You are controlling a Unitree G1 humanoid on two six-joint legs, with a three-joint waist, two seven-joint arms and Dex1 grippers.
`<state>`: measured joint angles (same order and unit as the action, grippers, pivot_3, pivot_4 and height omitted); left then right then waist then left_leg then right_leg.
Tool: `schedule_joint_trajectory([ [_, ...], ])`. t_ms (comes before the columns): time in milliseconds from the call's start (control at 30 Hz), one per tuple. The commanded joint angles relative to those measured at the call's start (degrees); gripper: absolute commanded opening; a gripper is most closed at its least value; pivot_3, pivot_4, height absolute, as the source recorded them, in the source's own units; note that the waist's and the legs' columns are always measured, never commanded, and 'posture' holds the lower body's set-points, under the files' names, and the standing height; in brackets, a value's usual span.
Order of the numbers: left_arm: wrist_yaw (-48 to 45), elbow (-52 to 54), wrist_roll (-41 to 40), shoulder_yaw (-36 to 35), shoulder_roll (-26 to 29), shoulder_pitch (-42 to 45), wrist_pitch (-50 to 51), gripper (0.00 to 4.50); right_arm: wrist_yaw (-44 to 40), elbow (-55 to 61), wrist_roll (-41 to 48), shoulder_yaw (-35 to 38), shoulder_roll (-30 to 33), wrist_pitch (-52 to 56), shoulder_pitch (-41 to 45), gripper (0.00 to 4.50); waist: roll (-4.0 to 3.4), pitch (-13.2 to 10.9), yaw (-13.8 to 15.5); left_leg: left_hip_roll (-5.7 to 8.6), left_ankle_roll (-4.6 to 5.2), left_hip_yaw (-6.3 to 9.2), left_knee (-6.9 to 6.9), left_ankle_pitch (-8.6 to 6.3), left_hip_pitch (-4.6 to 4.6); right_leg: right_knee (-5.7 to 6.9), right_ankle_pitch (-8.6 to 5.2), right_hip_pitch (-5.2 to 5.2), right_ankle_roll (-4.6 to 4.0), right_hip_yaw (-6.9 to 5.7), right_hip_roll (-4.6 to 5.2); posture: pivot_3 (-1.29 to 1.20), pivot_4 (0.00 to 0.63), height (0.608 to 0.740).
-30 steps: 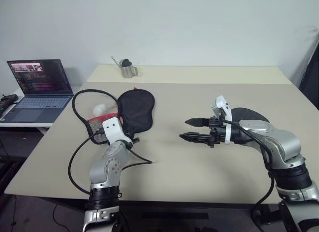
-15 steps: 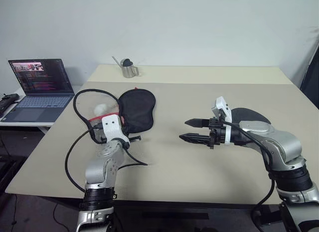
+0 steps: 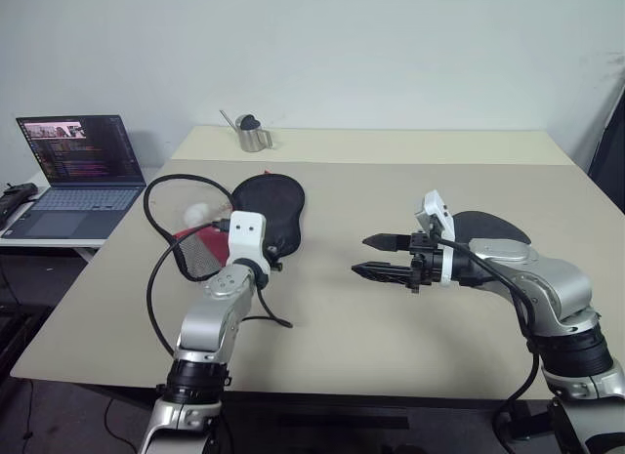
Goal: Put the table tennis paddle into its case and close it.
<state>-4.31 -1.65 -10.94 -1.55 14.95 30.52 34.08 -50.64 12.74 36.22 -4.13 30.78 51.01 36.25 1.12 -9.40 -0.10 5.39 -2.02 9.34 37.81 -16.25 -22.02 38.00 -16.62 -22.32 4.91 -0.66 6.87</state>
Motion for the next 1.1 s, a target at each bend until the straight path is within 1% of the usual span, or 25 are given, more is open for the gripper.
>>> schedule_joint_trajectory([
  [33,-2.2,-3.5,1.2,0.9,-0.3,3.2,-2.5,3.75,0.1,1.6,0.7,0.6,-0.1,-0.6,0.4,3.92,0.00,0.0,-0.1,0.01,0.00,-0.01,0.00,0.00,0.00,0.00,0.00,0.00,0.00,0.01,0.01,0.00,0.150,0.740],
  [67,-3.0,-5.2,1.0,0.9,-0.7,4.3,-2.7,4.10,0.1,1.6,0.7,0.6,-0.1,-0.6,0.4,3.92,0.00,0.0,-0.1,0.00,0.00,-0.01,0.00,0.00,0.00,0.00,0.00,0.00,0.00,0.01,0.00,0.00,0.150,0.740],
  [167,-5.5,-9.8,0.4,0.8,-1.6,6.6,-3.1,4.10,0.1,1.5,0.6,0.5,-0.3,-0.7,0.4,3.92,0.01,0.0,0.0,0.01,0.00,0.01,-0.01,0.00,-0.01,-0.01,0.00,0.00,0.00,-0.01,0.01,0.00,0.150,0.740],
  [267,-10.1,-18.5,0.2,1.7,-2.5,10.2,-3.5,4.10,0.1,1.4,0.6,0.6,-0.3,-0.8,0.4,3.92,0.01,0.0,0.0,0.02,0.00,0.00,0.01,0.00,-0.01,0.01,0.00,0.00,0.01,-0.02,0.01,0.00,0.150,0.740],
  [400,-12.9,-26.1,3.6,4.1,-2.1,13.4,-7.7,4.10,0.4,1.6,0.7,0.7,-0.4,-0.8,0.2,3.92,0.02,0.0,-0.2,0.02,0.00,-0.01,0.01,0.00,-0.01,0.00,0.00,-0.01,0.01,-0.01,0.01,0.00,0.150,0.740],
  [567,-13.3,-29.4,5.1,4.0,-2.2,13.7,-9.6,4.10,0.9,2.1,0.9,1.2,-0.1,-0.7,-0.3,3.92,0.02,0.0,-0.2,0.01,0.00,0.01,0.00,0.00,-0.01,0.01,0.00,-0.02,0.01,-0.01,0.02,0.00,0.150,0.740],
  [700,-12.7,-28.0,5.3,3.5,-2.4,11.6,-9.2,4.10,1.2,2.4,1.1,1.7,0.1,-0.5,-0.7,3.92,0.02,0.0,-0.2,0.02,0.00,0.00,0.02,0.00,-0.01,0.02,0.01,-0.01,0.02,0.00,0.03,0.00,0.150,0.740],
  [733,-12.5,-27.3,5.2,3.2,-2.4,11.0,-8.8,3.75,1.3,2.4,1.2,1.8,0.2,-0.5,-0.7,3.92,0.02,0.0,-0.2,0.02,0.00,0.00,0.02,0.00,0.00,0.02,0.01,-0.02,0.02,0.00,0.03,0.00,0.150,0.740],
  [767,-12.1,-26.6,5.2,3.0,-2.4,10.5,-8.5,3.56,1.3,2.5,1.3,1.9,0.3,-0.4,-0.8,3.92,0.02,0.0,-0.3,0.02,0.00,0.00,0.01,0.00,0.00,0.03,0.01,-0.02,0.02,0.01,0.03,0.00,0.150,0.740],
  [833,-11.8,-25.5,5.3,2.7,-2.2,9.5,-8.0,2.90,1.4,2.4,1.5,2.0,0.3,-0.4,-0.7,3.92,0.02,0.0,-0.2,0.02,0.00,0.00,0.01,0.00,0.01,0.03,0.01,-0.02,0.02,0.01,0.03,0.00,0.150,0.740],
  [1000,-11.3,-23.5,5.5,2.1,-1.9,7.4,-7.1,1.09,1.4,1.8,1.5,1.8,0.2,-0.6,-0.2,3.92,0.02,0.0,-0.2,0.02,0.00,0.00,0.03,0.00,0.03,0.06,0.01,0.00,0.02,0.01,0.03,0.00,0.150,0.740],
  [1100,-11.6,-23.0,5.6,1.9,-1.8,7.0,-7.1,0.09,1.5,1.5,1.4,1.7,0.1,-0.7,0.1,3.92,0.02,0.0,-0.2,0.03,0.00,0.00,0.04,0.00,0.02,0.05,0.01,0.00,0.02,0.01,0.03,0.00,0.150,0.740],
])
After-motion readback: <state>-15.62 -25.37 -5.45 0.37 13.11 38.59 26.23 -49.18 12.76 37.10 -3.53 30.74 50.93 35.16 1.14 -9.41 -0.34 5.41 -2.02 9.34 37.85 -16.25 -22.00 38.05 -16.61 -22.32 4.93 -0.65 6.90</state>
